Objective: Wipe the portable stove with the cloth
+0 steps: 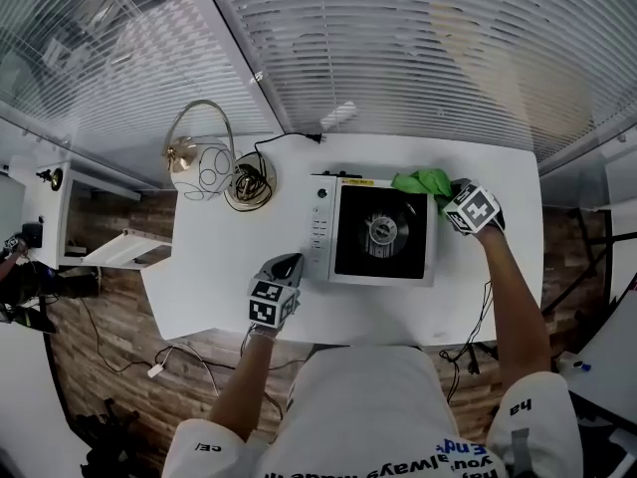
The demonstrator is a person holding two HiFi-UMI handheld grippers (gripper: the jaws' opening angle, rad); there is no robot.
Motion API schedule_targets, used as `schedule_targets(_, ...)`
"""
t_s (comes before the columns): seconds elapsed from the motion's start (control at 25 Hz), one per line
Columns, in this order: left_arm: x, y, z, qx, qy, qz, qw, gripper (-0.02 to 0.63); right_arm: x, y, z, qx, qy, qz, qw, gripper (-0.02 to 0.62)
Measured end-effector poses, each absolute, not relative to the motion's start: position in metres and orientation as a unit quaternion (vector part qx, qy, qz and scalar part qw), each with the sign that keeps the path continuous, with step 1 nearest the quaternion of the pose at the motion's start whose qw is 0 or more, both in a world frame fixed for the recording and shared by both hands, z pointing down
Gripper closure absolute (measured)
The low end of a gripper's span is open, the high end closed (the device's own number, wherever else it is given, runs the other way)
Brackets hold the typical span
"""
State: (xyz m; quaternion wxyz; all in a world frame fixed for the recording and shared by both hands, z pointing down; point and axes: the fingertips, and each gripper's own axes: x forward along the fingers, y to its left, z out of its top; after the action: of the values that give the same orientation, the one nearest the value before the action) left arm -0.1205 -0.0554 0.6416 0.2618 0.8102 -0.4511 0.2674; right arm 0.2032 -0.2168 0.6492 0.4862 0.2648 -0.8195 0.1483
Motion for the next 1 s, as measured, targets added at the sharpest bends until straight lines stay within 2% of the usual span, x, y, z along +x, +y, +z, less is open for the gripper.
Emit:
schedule_targets(0.68,-0.119,-0.057,0.640,0.810,-0.455,0.269,0.254,0.595,0.164,-0.141,0.643,0.221,-0.839,0.104,0.487,0.552)
schedule_targets(1.0,-0.120,-0.057,0.642,0.807,-0.457,0.275,0.253,0.595,0.136,-0.098,0.647,0.174,-0.858,0.126,0.467,0.552)
